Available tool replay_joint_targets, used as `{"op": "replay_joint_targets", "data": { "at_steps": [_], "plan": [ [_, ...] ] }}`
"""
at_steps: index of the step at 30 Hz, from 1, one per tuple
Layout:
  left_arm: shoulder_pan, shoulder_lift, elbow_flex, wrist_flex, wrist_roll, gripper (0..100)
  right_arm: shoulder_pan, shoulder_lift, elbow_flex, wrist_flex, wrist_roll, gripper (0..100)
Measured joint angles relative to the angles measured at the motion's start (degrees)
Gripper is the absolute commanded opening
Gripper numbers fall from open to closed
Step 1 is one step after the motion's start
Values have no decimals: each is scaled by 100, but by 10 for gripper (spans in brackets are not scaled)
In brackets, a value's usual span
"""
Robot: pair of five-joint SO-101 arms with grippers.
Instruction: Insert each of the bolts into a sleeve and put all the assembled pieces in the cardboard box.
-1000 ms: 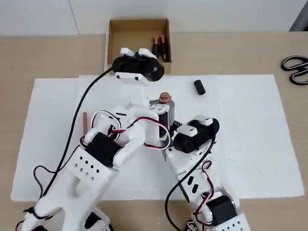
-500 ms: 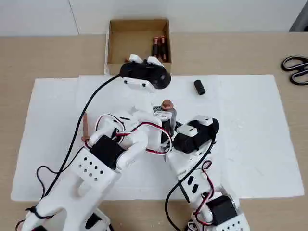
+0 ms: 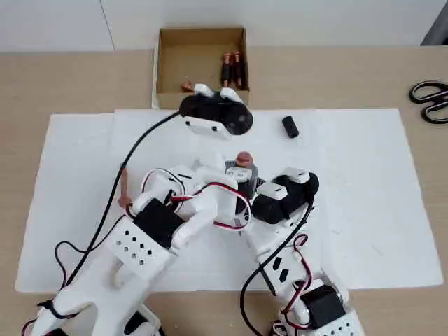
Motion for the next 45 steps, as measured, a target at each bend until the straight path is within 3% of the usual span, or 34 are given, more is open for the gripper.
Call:
{"op": "replay_joint_targets", "data": {
  "at_steps": [6,12,22,30,45],
  "plan": [
    [18,0,26,0,-53,27,-9,0,0,0,0,4],
    [18,-53,26,202,-53,206,0,0,0,0,0,4],
    [26,-105,-79,352,-53,220,-9,9,0,0,0,4],
    [26,-105,-158,659,-53,345,-26,9,0,0,0,4],
    [-246,-237,-431,1530,-44,352,18,9,9,0,9,4]
  ]
}}
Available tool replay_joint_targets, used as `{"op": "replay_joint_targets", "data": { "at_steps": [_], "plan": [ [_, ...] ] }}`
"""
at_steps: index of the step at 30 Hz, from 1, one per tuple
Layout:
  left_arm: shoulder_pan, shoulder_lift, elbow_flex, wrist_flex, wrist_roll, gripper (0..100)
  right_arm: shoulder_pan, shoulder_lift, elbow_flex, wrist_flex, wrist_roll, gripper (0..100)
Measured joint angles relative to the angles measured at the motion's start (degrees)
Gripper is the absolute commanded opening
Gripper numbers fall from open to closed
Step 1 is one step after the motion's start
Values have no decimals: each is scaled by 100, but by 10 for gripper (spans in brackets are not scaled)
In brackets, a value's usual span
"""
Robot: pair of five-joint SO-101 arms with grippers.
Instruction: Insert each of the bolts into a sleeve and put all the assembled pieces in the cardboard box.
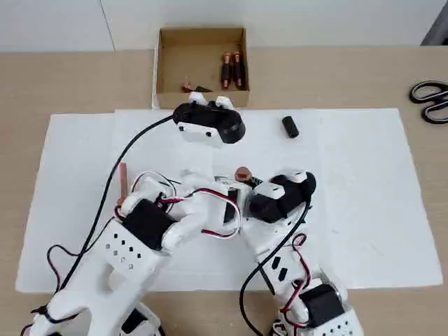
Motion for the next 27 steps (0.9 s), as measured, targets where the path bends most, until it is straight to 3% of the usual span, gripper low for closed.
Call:
{"op": "replay_joint_targets", "data": {
  "at_steps": [13,16,24,27],
  "plan": [
    [-1292,-1064,-211,510,-352,351,-18,0,-9,0,0,4],
    [-1908,-1213,-211,809,-457,350,-26,0,-9,0,0,4],
    [-4176,-1240,-211,1407,-1776,350,88,0,-9,0,0,4],
    [-4554,-1240,-176,1609,-2066,350,475,79,-9,0,0,3]
  ]
}}
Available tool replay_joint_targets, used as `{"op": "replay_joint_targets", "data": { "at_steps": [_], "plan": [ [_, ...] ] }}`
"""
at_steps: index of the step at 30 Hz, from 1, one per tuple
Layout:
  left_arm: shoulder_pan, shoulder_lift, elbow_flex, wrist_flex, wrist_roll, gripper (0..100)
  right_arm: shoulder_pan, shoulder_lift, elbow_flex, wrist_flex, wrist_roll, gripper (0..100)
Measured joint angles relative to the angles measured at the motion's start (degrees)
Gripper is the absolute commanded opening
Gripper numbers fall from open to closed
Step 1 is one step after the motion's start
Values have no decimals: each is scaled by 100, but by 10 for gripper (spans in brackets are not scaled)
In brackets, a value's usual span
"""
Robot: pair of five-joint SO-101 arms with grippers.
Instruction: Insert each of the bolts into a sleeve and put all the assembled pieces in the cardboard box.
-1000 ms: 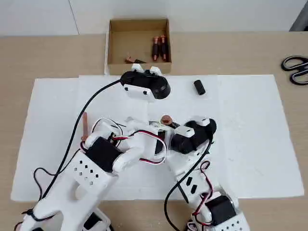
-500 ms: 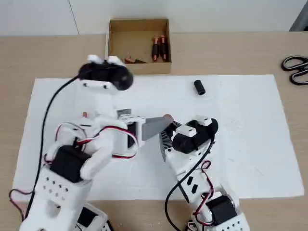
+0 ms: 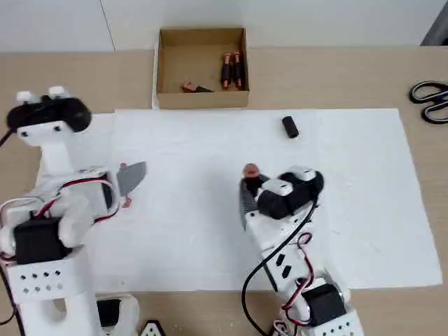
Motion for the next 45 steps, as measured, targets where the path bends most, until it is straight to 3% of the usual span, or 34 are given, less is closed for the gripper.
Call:
{"op": "replay_joint_targets", "data": {
  "at_steps": [6,15,24,35,45],
  "plan": [
    [-105,-35,475,141,-431,350,651,1064,-598,0,475,3],
    [-114,-35,695,141,-431,350,905,4404,-3648,-62,932,3],
    [-114,-35,695,141,-431,350,897,8105,-6444,-2013,949,3],
    [-114,-35,923,141,-431,350,835,12202,-9222,-3613,985,3],
    [-114,-35,949,141,-431,350,580,15147,-11903,-3851,985,4]
  ]
}}
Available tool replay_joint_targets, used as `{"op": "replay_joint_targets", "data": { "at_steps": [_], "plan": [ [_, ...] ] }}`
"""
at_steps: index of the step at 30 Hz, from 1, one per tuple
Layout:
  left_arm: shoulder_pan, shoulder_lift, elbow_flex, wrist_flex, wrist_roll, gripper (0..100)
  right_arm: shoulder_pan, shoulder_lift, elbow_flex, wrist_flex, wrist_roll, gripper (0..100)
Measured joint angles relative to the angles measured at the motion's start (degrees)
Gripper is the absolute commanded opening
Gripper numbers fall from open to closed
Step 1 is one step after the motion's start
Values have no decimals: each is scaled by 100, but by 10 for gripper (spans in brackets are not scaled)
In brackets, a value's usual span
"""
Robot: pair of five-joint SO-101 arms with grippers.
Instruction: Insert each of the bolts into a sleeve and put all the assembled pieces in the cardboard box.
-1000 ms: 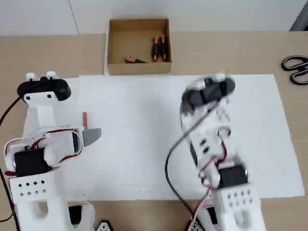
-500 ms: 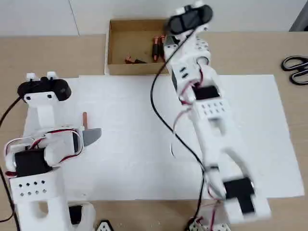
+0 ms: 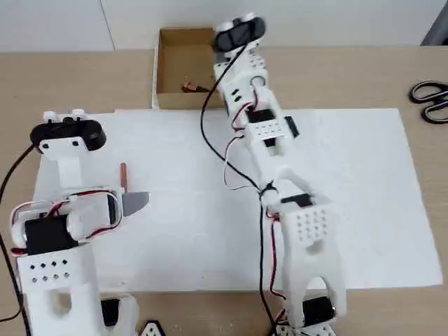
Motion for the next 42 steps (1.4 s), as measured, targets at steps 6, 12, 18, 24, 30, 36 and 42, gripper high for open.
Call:
{"op": "replay_joint_targets", "data": {
  "at_steps": [6,12,18,24,30,36,42],
  "plan": [
    [0,0,0,0,0,350,-123,1055,-993,0,0,6],
    [0,0,0,0,0,350,-167,1451,-1275,0,0,159],
    [0,0,0,0,0,350,-158,1451,-1459,387,0,188],
    [0,0,0,0,0,350,-158,1459,-1908,809,0,188],
    [-18,0,0,0,0,350,-88,1459,-3745,2840,0,188],
    [-18,0,0,0,-9,350,35,1451,-6040,5512,0,188],
    [-18,0,0,0,-9,350,299,993,-6330,7666,0,188]
  ]
}}
